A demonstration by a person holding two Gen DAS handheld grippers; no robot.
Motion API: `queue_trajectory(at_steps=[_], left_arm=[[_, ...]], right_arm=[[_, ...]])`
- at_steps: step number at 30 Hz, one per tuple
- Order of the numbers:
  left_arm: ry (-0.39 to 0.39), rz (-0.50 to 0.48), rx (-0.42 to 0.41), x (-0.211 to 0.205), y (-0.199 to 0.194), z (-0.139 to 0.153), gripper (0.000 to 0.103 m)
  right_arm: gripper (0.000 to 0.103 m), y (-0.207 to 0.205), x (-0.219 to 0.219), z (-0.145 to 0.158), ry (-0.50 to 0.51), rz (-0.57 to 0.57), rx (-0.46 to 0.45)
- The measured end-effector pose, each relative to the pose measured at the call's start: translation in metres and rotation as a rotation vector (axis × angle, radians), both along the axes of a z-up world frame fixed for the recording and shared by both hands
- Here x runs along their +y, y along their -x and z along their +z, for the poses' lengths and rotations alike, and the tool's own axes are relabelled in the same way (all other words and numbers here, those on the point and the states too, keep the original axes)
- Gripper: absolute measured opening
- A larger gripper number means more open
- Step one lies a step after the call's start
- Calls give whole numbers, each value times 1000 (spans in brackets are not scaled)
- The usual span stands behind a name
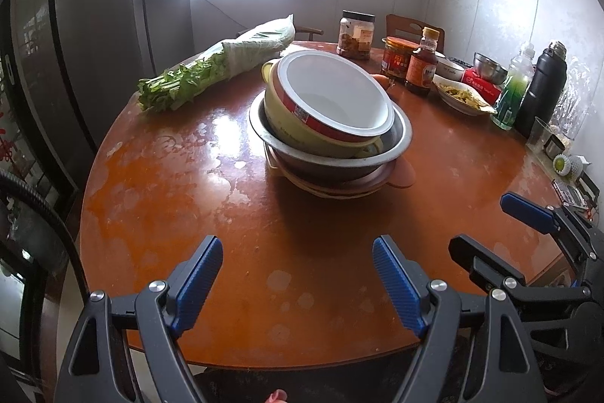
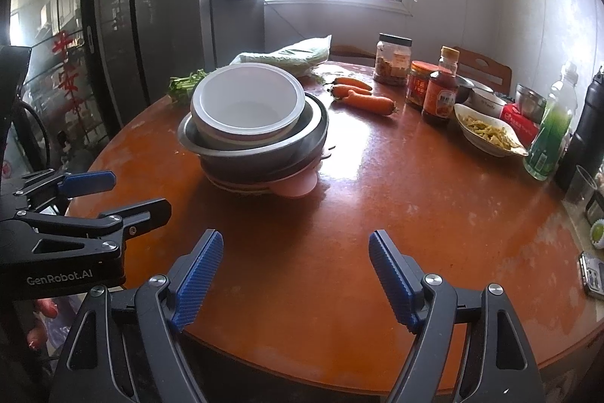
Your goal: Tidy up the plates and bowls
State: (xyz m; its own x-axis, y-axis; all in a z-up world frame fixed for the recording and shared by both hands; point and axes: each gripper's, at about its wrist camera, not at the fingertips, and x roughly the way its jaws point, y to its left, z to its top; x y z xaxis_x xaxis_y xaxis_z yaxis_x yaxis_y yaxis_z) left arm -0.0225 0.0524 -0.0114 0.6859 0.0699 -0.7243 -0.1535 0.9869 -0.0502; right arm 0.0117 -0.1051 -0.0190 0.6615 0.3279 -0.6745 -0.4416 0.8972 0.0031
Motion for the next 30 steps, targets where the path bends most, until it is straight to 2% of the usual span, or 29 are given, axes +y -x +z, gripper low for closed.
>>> queue_trajectory(at_steps=[30], left_arm=[[-18, 5, 13, 0, 1, -3, 81]], right_arm=[[81, 3, -3, 0, 2, -17, -3]])
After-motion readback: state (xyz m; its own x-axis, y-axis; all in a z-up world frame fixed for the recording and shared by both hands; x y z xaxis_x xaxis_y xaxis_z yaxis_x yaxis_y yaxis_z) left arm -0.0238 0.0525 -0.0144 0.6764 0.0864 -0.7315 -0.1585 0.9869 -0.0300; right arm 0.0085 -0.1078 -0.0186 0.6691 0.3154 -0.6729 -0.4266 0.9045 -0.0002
